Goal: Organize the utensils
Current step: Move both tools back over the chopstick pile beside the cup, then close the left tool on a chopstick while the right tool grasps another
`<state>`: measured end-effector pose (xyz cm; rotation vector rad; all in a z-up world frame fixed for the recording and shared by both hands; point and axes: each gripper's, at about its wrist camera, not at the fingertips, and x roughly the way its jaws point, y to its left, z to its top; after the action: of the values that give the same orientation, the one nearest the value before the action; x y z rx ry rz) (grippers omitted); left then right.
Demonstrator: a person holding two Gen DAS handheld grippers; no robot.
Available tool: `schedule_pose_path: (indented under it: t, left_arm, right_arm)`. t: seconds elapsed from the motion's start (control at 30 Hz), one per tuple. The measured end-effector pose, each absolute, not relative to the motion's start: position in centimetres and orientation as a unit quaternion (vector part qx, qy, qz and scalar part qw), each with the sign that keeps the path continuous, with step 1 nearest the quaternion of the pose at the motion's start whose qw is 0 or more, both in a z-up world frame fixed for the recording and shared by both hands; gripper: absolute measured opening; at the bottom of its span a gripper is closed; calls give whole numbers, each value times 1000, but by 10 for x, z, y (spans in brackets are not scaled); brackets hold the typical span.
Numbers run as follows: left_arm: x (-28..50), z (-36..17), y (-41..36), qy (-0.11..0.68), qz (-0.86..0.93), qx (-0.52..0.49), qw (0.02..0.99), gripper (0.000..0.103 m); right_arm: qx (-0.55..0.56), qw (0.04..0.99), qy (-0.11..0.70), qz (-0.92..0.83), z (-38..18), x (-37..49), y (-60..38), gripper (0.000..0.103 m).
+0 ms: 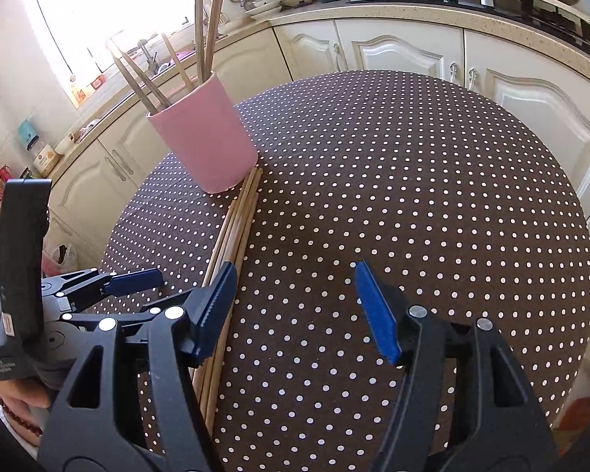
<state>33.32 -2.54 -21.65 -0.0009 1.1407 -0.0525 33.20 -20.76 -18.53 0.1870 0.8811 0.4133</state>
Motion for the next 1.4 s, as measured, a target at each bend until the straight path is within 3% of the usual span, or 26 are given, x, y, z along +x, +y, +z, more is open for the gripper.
schedule_pose_path:
  t: [0.23,0.33,0.47,0.6,0.63,1.4]
  left_arm:
    - [344,-221,-35,546,-19,37,837,61]
    - [342,-219,-28,543,-26,41,839,48]
    - [344,-218,-12,546,-26,36,837,17]
    - [346,-220,2,547,-40,17,836,7]
    - [346,-220,4,547,-40,16,836,6]
    - [333,-219,22,538,-55,1,841,6]
  right_arm:
    - [79,876,433,198,-186,335,-205,62]
    - [63,868,450,200,-187,341,-201,62]
    - [45,851,478,213,-192,350,-190,61]
    - [27,833,503,231,-195,359,-173,41]
    - [22,827,510,235,-196,361,-168,35]
    - [-52,811,547,202,-198,374,-114,30]
